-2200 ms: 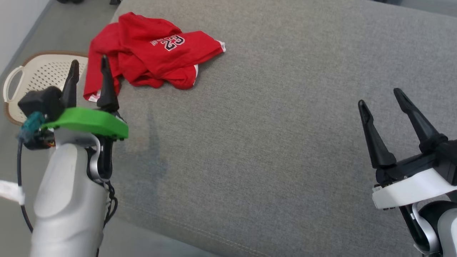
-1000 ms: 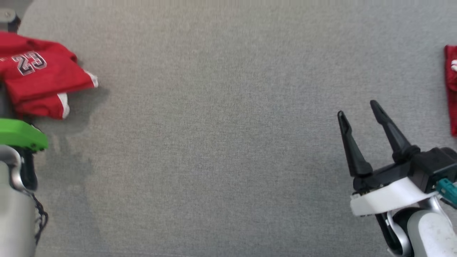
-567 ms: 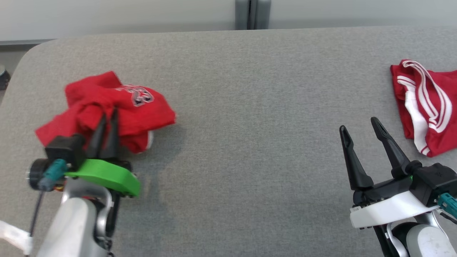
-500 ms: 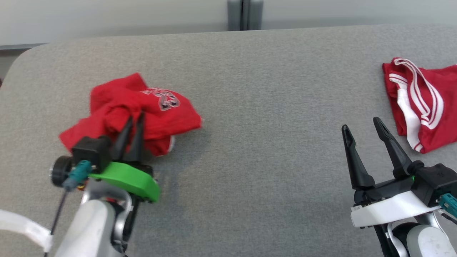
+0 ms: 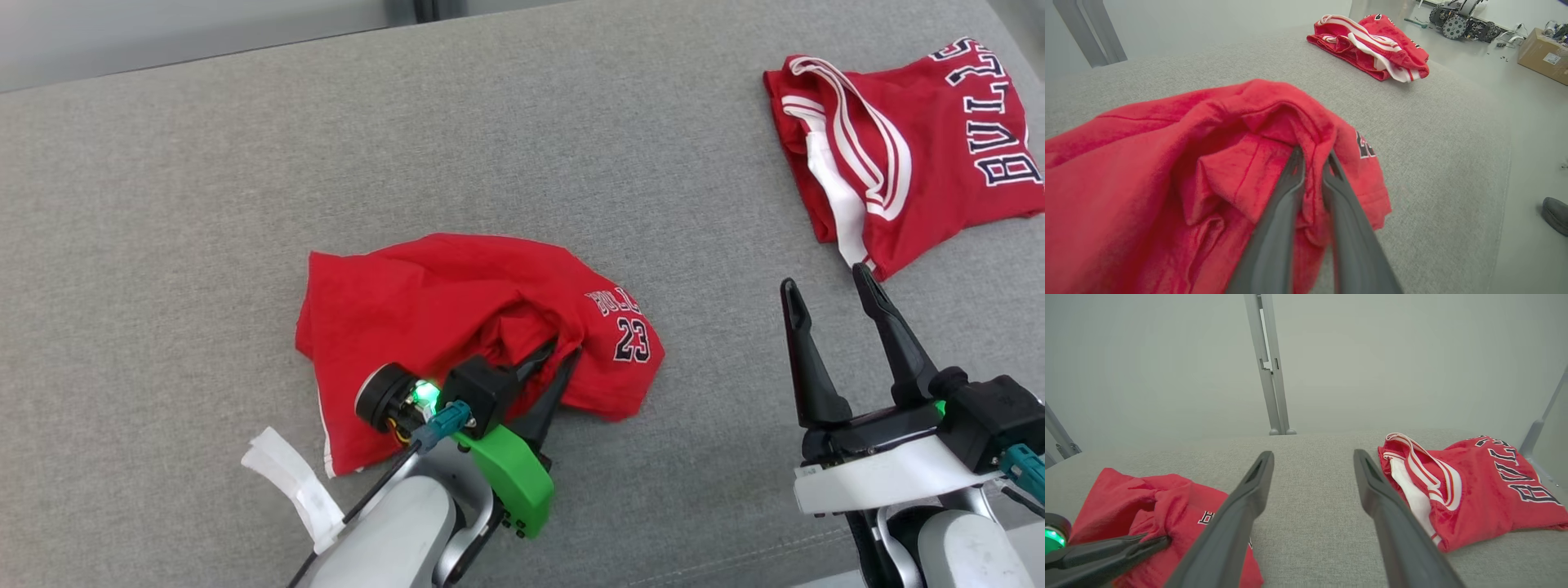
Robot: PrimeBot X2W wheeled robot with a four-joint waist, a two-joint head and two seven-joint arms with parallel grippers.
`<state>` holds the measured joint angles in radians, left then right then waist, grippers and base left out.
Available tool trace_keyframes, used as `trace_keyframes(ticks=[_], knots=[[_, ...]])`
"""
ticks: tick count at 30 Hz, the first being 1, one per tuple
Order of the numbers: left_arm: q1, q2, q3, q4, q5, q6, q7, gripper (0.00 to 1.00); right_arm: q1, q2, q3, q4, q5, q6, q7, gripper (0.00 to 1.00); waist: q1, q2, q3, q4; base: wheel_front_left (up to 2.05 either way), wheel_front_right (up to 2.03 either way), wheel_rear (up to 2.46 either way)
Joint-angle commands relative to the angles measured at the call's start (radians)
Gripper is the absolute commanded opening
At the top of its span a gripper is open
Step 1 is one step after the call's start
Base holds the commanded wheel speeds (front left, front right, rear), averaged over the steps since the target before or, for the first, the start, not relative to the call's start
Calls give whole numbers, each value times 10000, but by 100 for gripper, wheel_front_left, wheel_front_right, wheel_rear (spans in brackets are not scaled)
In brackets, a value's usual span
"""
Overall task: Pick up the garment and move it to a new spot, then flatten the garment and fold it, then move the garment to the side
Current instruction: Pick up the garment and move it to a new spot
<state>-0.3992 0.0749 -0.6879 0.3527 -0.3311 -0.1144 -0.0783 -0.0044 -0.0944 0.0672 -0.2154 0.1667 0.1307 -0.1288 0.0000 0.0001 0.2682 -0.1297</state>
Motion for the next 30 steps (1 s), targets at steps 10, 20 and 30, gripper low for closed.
trace_keyframes(ticks=[10,20,30], knots=[[547,327,663,-929,-274,726,-1289,100,294,-87,-178,235,-34,0,5,100,0,-1,-746,647,0,0,0],[1994,1494,2923,-2482,-684,2498,-1716,100,718,-239,-294,79,-34,0,374,100,0,-1,-1523,1681,0,0,0],[3246,2364,3700,-2825,-853,2804,-1705,100,1148,-258,-335,284,69,-2,606,100,0,-1,-2029,1788,0,0,0]])
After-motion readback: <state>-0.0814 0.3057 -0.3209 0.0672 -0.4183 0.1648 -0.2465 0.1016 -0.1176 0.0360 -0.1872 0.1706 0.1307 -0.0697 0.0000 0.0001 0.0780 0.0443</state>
